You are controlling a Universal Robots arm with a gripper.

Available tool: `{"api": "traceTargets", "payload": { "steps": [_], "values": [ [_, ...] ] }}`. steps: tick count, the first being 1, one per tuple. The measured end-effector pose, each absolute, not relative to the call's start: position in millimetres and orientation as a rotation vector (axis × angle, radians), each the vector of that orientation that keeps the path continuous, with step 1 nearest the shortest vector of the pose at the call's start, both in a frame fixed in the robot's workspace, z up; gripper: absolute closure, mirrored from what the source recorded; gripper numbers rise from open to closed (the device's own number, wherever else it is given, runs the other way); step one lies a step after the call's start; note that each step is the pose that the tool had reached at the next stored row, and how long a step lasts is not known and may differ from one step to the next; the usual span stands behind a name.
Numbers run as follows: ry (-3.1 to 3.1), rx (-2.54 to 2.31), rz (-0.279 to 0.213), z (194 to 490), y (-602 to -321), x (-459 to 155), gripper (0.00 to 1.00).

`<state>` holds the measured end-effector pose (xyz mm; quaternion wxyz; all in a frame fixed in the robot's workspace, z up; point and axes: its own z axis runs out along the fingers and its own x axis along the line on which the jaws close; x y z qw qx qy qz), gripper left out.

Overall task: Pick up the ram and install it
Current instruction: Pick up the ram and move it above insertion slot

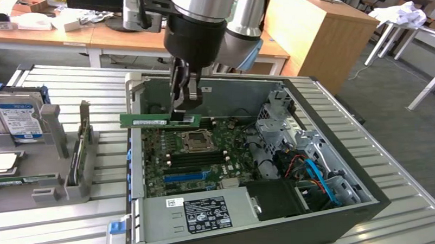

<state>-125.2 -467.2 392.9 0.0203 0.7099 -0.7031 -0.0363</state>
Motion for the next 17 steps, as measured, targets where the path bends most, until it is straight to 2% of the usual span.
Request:
{"api": "traceTargets", "payload": {
  "steps": [17],
  "values": [
    [-2.132,2.247,-0.111,391.9,-467.2,-80.5,0.88]
  ]
}}
